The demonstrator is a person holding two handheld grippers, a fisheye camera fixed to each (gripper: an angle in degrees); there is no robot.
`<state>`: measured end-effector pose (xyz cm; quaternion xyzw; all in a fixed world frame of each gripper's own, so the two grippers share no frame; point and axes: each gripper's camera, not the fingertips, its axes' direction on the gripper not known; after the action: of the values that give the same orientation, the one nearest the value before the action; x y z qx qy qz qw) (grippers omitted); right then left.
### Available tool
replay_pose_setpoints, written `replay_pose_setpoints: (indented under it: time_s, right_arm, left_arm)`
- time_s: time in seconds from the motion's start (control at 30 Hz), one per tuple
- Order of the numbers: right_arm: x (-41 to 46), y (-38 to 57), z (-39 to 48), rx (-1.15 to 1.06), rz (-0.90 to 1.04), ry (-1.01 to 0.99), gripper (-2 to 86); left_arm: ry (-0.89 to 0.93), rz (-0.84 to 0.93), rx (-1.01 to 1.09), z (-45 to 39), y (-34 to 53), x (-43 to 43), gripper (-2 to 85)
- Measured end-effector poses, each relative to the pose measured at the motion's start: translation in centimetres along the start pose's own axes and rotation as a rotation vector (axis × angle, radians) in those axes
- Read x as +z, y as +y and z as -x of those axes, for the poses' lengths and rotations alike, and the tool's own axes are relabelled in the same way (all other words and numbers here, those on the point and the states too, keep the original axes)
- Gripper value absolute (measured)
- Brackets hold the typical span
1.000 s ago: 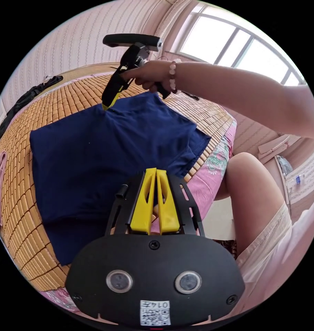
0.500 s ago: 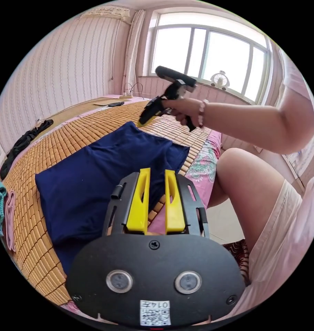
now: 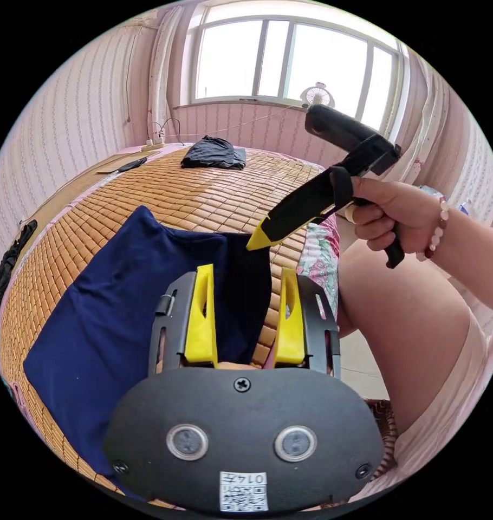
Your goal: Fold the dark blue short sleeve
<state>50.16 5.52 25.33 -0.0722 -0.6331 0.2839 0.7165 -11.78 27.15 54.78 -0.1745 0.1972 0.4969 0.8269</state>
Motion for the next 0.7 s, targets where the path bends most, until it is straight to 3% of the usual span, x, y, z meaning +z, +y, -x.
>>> replay_pose_setpoints:
  time_s: [0.1,0.27,0.37,0.7]
  right_arm:
    - [-0.1,0.2,-1.2,-0.029,0.023,-0.070,1.4]
    - [-1.4,1.1,-2.5,-0.069,-0.073,-0.126,6.2]
    - [-2.5,1.8,-5.5,0.049,-0.161,-0.042,12.0]
    - [1.0,1.8,-10.0,0.238,-0.308,-0.289,12.4]
  left_arm:
    - [0.017,-0.005,-0.042,1.0,-0.5,0.4,14.5]
    - [0.005,0.036,-0.056,1.3,-0.7,0.6,1.4]
    - [0.038,-0.003,-0.086,1.7,0.0,-0.5,-0.3]
    - [0.179,0.001,-0.086,-0.4,2.9,-7.4,-0.7]
